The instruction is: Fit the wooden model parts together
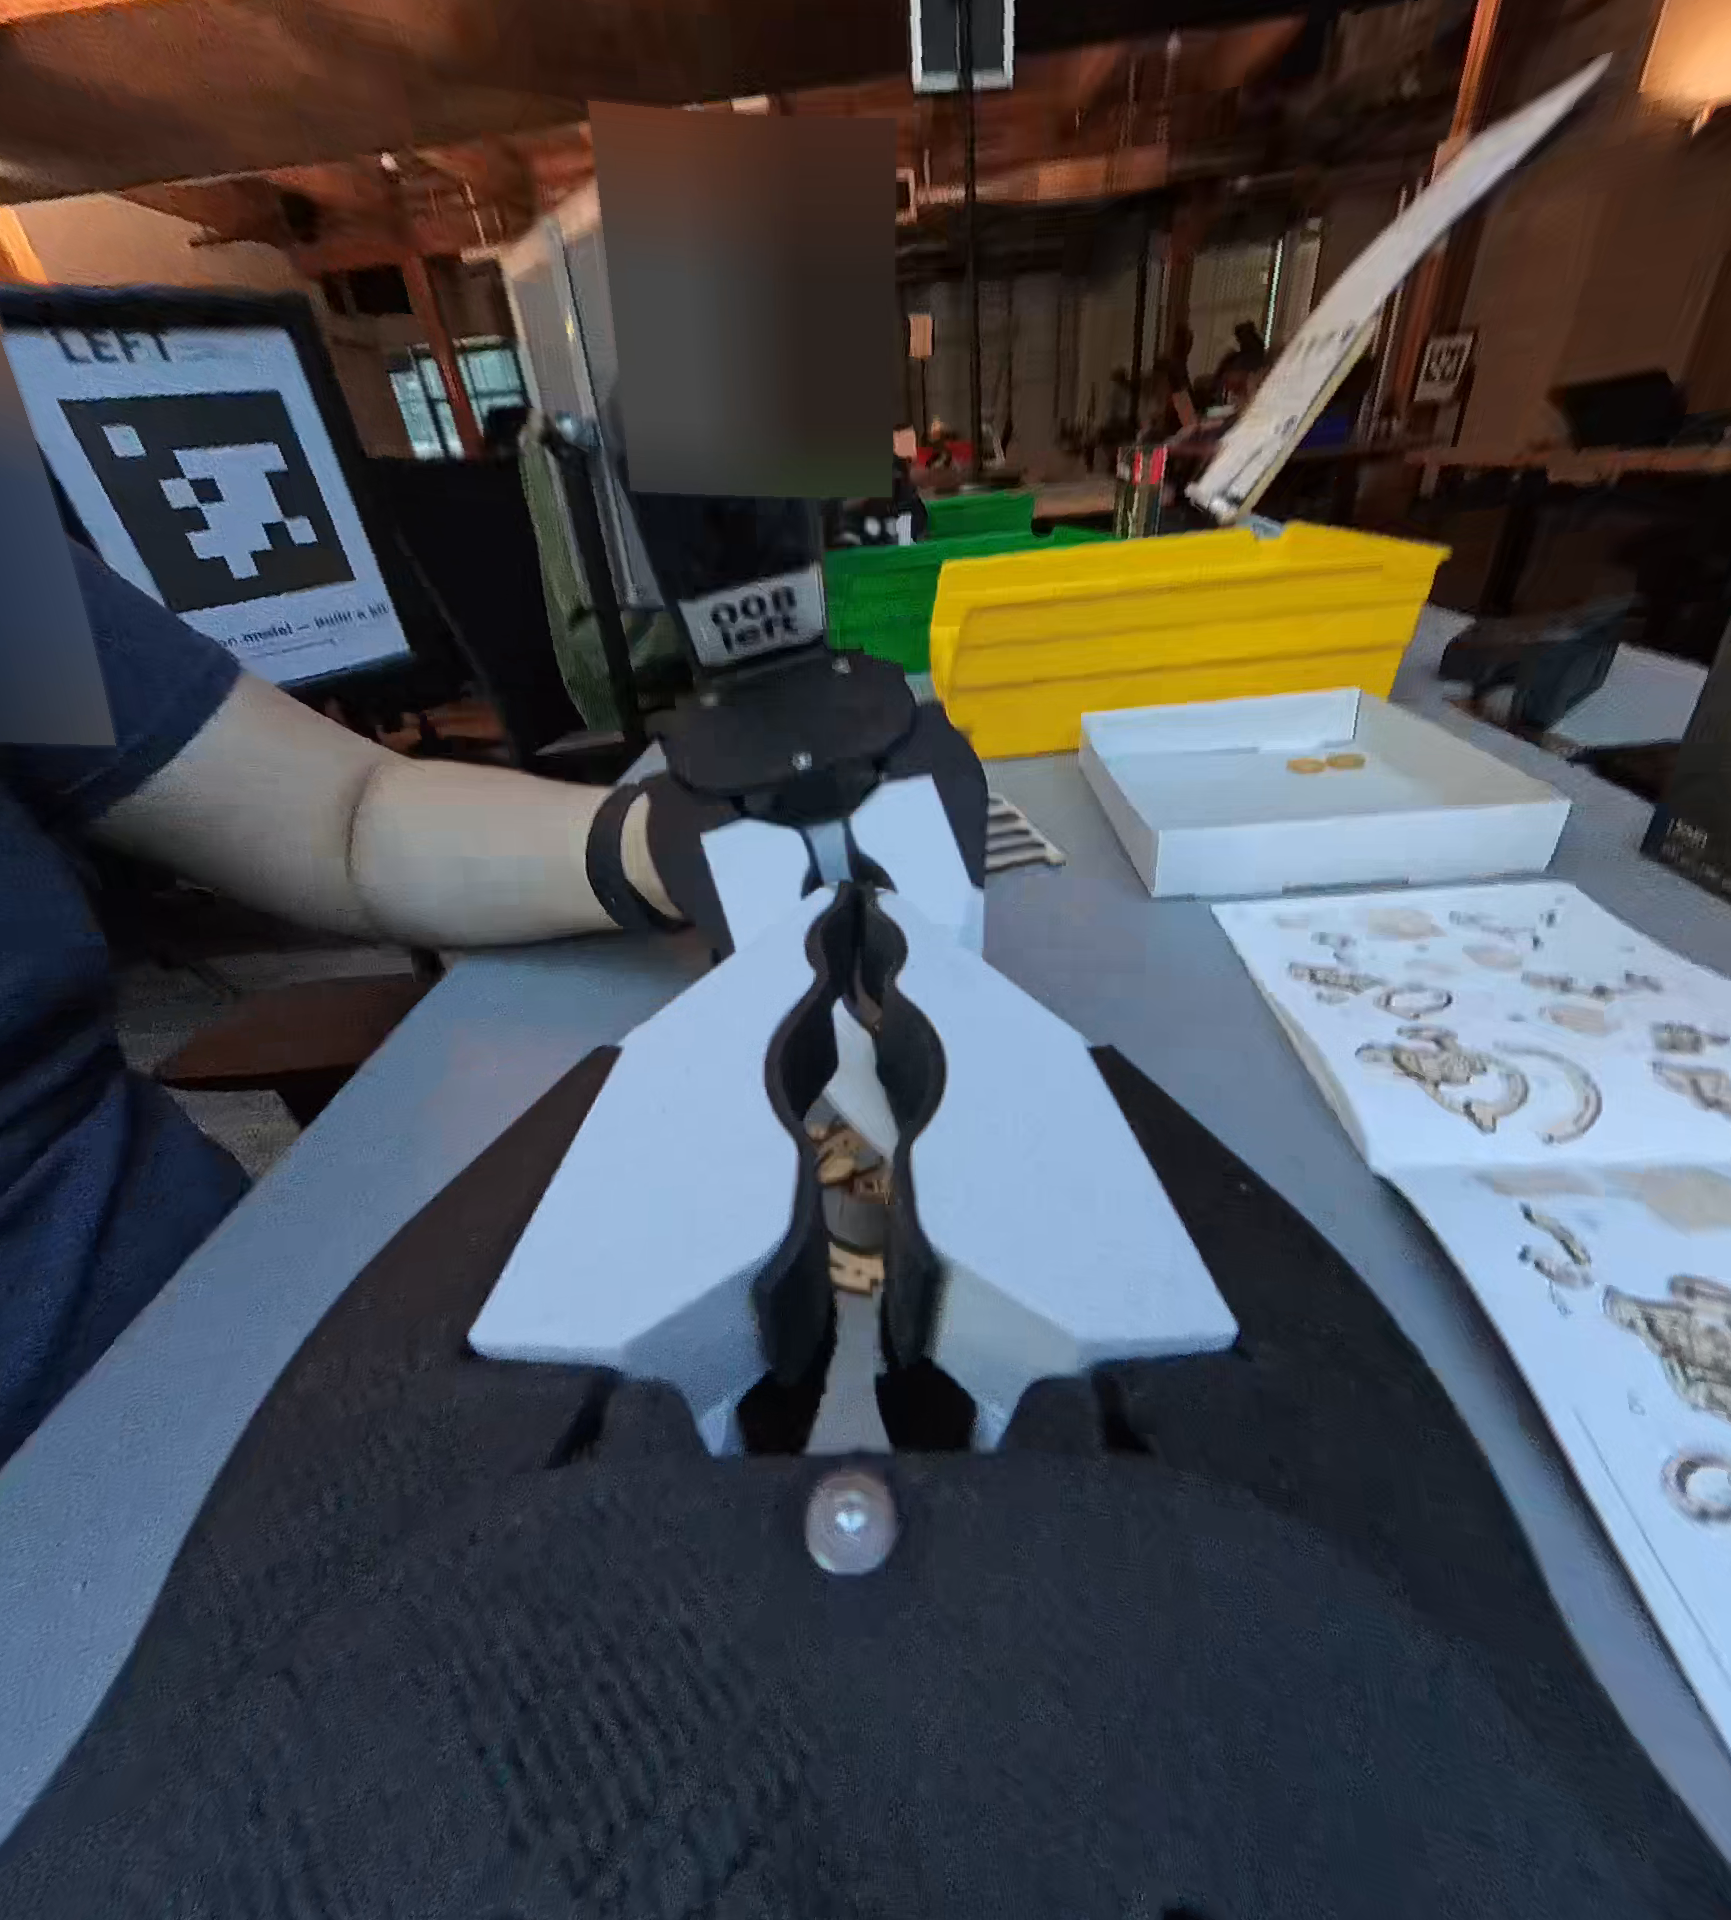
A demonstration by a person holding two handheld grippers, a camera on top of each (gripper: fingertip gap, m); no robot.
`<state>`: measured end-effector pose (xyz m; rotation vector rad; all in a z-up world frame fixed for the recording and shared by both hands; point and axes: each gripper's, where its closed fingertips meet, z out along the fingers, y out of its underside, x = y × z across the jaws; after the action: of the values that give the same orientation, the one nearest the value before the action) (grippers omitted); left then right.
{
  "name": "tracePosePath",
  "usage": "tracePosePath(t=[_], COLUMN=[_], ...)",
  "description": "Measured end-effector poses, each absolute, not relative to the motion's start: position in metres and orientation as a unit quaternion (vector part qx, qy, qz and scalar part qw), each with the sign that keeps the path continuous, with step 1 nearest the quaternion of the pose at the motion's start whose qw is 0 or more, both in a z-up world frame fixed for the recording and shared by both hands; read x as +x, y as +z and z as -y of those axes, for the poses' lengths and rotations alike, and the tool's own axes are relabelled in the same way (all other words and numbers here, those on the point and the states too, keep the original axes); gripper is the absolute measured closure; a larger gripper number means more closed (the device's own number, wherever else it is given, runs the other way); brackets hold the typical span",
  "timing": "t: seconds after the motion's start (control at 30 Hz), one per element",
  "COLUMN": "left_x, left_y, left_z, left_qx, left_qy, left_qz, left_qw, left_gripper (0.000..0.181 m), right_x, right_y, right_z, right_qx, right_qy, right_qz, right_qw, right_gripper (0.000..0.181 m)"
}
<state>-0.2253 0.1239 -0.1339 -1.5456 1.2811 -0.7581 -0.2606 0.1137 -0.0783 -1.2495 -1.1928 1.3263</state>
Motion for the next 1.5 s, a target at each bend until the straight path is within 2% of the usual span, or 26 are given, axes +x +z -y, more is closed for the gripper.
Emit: tracePosePath(t=[0.07, 0.17, 0.27, 0.37, 0.47, 0.57, 0.67, 0.77, 0.87, 0.97, 1.07, 1.13, 1.27, 1.5], left_x=[-0.225, -0.226, -0.227, -0.227, -0.227, -0.227, -0.226, -0.226, -0.226, -0.226, -0.226, -0.226, -0.226, -0.226], left_y=[-0.134, -0.134, -0.134, -0.134, -0.134, -0.134, -0.134, -0.134, -0.134, -0.134, -0.134, -0.134, -0.134, -0.134], left_z=[-0.124, -0.123, -0.123, -0.123, -0.123, -0.123, -0.121, -0.121, -0.121, -0.121, -0.120, -0.120, -0.118, -0.117], left_qx=[-0.634, -0.632, -0.632, -0.632, -0.631, -0.630, -0.628, -0.627, -0.626, -0.627, -0.625, -0.625, -0.623, -0.619], left_qy=[-0.311, -0.309, -0.314, -0.311, -0.315, -0.310, -0.311, -0.305, -0.308, -0.307, -0.310, -0.306, -0.310, -0.305], left_qz=[-0.523, -0.522, -0.520, -0.521, -0.519, -0.521, -0.522, -0.525, -0.525, -0.524, -0.524, -0.524, -0.524, -0.526], left_qw=[0.478, 0.481, 0.481, 0.483, 0.483, 0.485, 0.486, 0.489, 0.487, 0.488, 0.488, 0.492, 0.492, 0.498], left_gripper=[0.178, 0.178, 0.178, 0.178, 0.178, 0.178, 0.178, 0.178, 0.178, 0.178, 0.178, 0.178, 0.178, 0.178], right_x=[-0.259, -0.257, -0.263, -0.263, -0.266, -0.262, -0.267, -0.267, -0.269, -0.265, -0.268, -0.267, -0.270, -0.269], right_y=[-0.080, -0.064, -0.081, -0.065, -0.083, -0.063, -0.083, -0.070, -0.084, -0.069, -0.085, -0.076, -0.087, -0.084], right_z=[-0.117, -0.111, -0.115, -0.108, -0.112, -0.106, -0.110, -0.105, -0.106, -0.103, -0.106, -0.102, -0.101, -0.098], right_qx=[-0.517, -0.489, -0.520, -0.489, -0.519, -0.486, -0.515, -0.492, -0.514, -0.489, -0.514, -0.497, -0.512, -0.505], right_qy=[0.570, 0.554, 0.566, 0.542, 0.555, 0.546, 0.554, 0.535, 0.542, 0.531, 0.532, 0.519, 0.529, 0.521], right_qz=[0.460, 0.474, 0.465, 0.487, 0.479, 0.486, 0.482, 0.500, 0.500, 0.508, 0.507, 0.520, 0.518, 0.529], right_qw=[0.443, 0.479, 0.438, 0.479, 0.439, 0.479, 0.441, 0.471, 0.439, 0.470, 0.442, 0.462, 0.435, 0.441], right_gripper=[0.181, 0.181, 0.181, 0.181, 0.181, 0.181, 0.181, 0.181, 0.181, 0.181, 0.181, 0.181, 0.181, 0.181])
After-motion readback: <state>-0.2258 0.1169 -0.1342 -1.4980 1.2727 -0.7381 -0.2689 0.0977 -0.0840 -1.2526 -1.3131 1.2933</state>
